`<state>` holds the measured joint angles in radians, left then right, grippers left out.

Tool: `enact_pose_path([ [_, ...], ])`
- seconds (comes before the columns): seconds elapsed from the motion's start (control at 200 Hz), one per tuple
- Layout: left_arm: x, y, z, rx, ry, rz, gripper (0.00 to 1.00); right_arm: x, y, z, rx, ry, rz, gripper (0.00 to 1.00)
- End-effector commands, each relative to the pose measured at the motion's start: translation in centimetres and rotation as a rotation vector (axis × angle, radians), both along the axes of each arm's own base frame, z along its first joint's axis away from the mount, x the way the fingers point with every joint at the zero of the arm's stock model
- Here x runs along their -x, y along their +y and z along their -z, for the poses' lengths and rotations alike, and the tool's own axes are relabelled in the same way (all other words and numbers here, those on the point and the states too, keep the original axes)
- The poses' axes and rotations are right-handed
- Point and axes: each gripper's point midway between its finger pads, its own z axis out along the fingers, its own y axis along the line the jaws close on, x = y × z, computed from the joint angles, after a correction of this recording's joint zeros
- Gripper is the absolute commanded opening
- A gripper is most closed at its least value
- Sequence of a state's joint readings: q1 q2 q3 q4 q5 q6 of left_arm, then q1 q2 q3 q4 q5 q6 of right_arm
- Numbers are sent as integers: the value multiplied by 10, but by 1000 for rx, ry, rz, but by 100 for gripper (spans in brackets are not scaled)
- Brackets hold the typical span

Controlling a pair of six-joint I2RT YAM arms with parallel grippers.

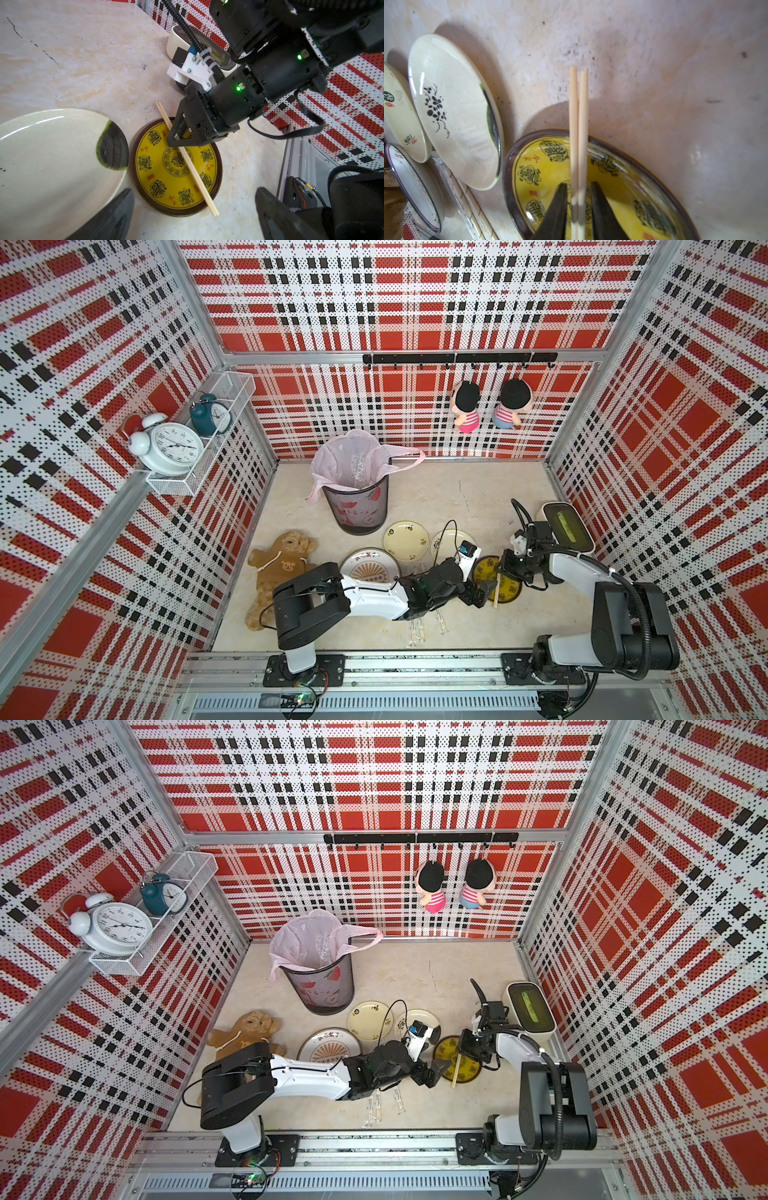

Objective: Remove the packaging of disposable chopsticks
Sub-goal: Place the disposable chopsticks on the plate.

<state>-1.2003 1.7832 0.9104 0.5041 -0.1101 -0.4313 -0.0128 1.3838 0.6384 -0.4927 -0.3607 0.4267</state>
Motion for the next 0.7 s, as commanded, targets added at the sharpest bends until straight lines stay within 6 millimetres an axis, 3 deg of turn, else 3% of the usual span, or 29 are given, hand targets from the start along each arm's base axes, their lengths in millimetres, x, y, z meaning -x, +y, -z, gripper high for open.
enact_pose_path([
  [0.0, -3, 5, -9, 24, -15, -21, 94, -5, 0, -13, 19, -45, -11, 29],
  [0.246, -6, 19, -20, 33, -38, -62, 96, -7, -1, -37, 60, -134, 5, 50],
  [0.336, -8, 31, -25, 38, -52, -95, 100, -9, 2, -55, 72, -205, 3, 69],
  [0.351, -8, 33, -27, 41, -55, -101, 100, -9, 4, -59, 72, -219, -2, 79],
  [0.416, -7, 42, -34, 56, -67, -120, 98, -9, 8, -77, 93, -284, -13, 99],
  [0.581, -8, 75, -56, 111, -104, -191, 98, -2, 26, -109, 83, -393, -26, 100],
  [0.697, -7, 104, -71, 150, -125, -232, 98, 3, 48, -130, 82, -492, -55, 100],
])
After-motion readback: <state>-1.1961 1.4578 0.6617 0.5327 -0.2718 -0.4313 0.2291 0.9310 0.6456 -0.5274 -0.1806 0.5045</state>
